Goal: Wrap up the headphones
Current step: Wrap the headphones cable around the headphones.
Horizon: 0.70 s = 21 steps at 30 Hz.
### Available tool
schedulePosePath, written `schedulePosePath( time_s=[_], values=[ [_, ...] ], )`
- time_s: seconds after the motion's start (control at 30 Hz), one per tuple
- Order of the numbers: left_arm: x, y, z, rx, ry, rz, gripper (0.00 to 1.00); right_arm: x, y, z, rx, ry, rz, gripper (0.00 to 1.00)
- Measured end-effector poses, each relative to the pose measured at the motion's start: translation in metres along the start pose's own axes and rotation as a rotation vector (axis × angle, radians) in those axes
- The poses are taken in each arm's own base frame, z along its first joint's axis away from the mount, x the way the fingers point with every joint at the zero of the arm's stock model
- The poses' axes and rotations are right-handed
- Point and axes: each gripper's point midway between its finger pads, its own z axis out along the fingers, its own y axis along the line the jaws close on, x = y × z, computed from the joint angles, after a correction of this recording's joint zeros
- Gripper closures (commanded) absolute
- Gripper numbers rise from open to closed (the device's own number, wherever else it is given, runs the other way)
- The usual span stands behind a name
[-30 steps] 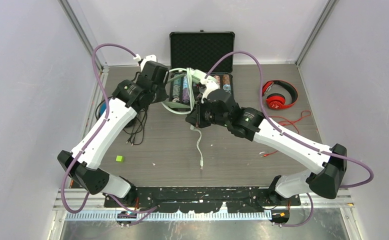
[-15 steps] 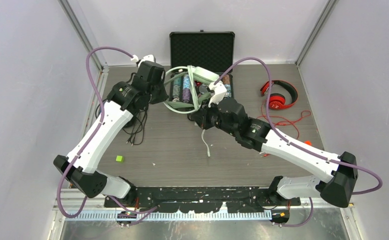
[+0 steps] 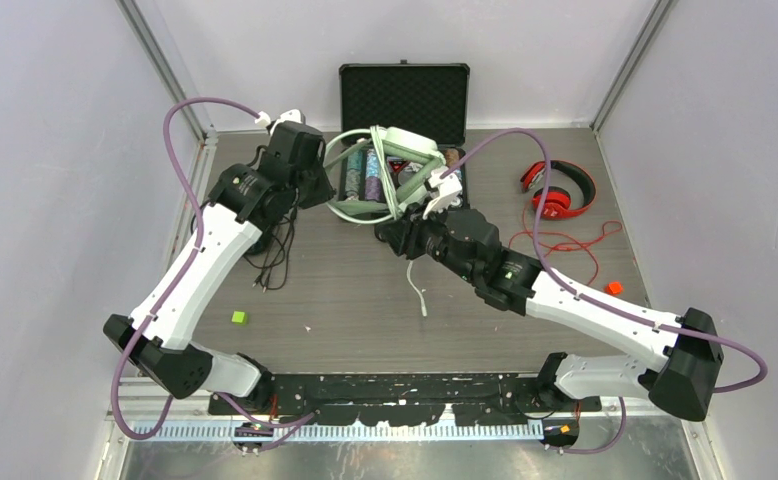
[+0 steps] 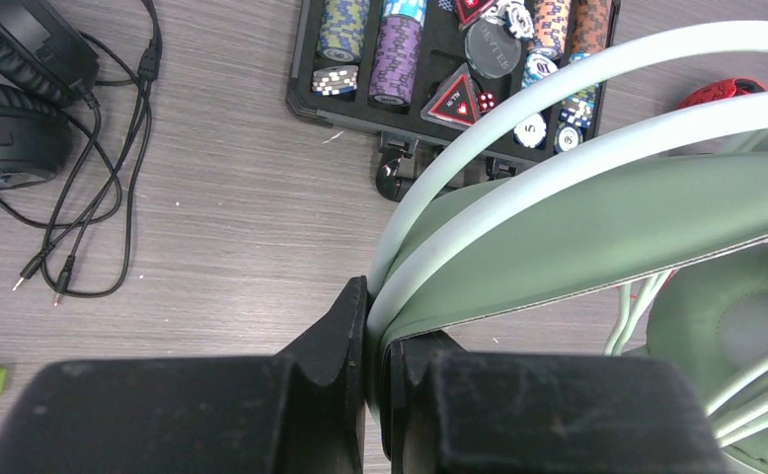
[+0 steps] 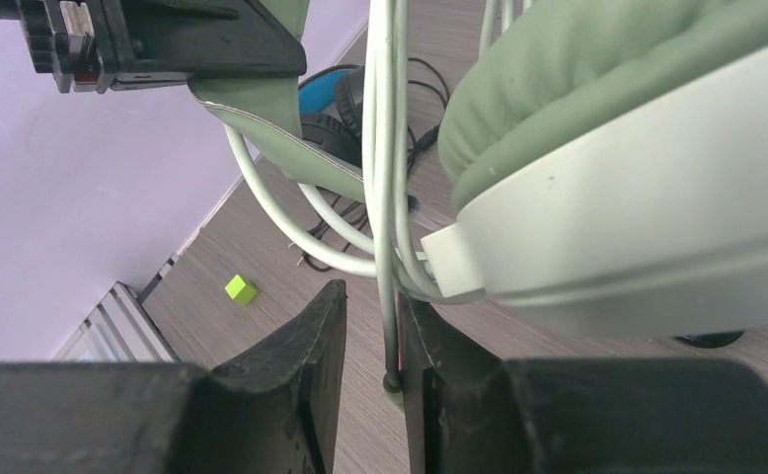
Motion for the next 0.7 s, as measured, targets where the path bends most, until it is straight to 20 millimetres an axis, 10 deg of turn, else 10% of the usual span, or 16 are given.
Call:
schedulePosePath(
  time_s=[0.7],
  values=[
    [-0.0028,-0.0024,-0.0019,0.012,-0.006,0.006,1.0,-0.0038,-0.0054,-0.0088,0.046,-0.01,0.051,0.72]
  ],
)
